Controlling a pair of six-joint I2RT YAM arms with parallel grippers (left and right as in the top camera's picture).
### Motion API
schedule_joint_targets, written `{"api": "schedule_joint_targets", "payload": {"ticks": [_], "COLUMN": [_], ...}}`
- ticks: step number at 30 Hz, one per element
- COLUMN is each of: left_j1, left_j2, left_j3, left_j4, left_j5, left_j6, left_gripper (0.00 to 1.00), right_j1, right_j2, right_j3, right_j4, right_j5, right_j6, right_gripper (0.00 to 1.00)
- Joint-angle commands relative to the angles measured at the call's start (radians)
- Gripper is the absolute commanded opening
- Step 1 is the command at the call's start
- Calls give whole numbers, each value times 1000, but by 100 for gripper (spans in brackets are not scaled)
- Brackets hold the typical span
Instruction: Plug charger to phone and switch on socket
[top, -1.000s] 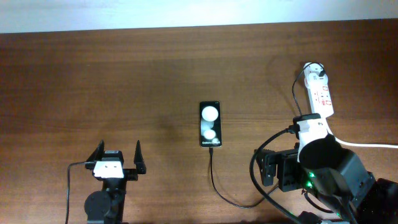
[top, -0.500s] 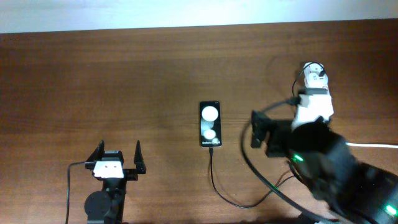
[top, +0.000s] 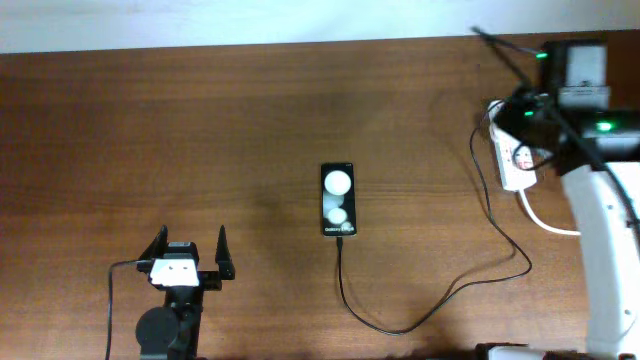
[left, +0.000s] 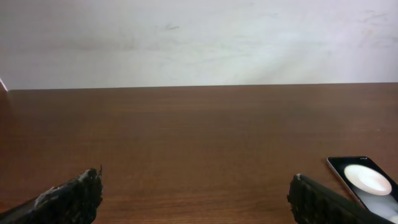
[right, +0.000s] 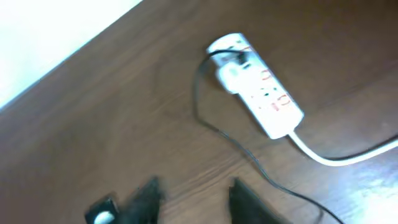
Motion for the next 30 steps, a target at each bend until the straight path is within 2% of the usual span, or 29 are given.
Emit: {"api": "schedule_joint_targets", "payload": {"ticks": [1,3,6,13,19,30], "left_j1": [6,6,6,6,6,6], "left_j2": [-6,-6,-6,-6,-6,-6], "left_j3": [-3,-3,-3,-3,-3,-3], "left_j4": [-5,-5,-5,-5,-5,-5], "left_j5": [-6,-6,-6,-6,-6,-6], "left_j6": [16,16,16,16,16,16], "left_gripper": [99,99,99,99,99,99], "right_j1": [-161,-245,-308,-322,-319,-303], "right_j2": [64,147,291,608,653,712], "right_j3": [20,21,21,21,21,20], "right_j4": [42,66,93,224,341,394], "right_j5": [-28,-37,-148,-193,-211,-211], "right_j6": [0,40,39,6,-2,-2], "right_gripper": [5,4,4,4,4,4]}}
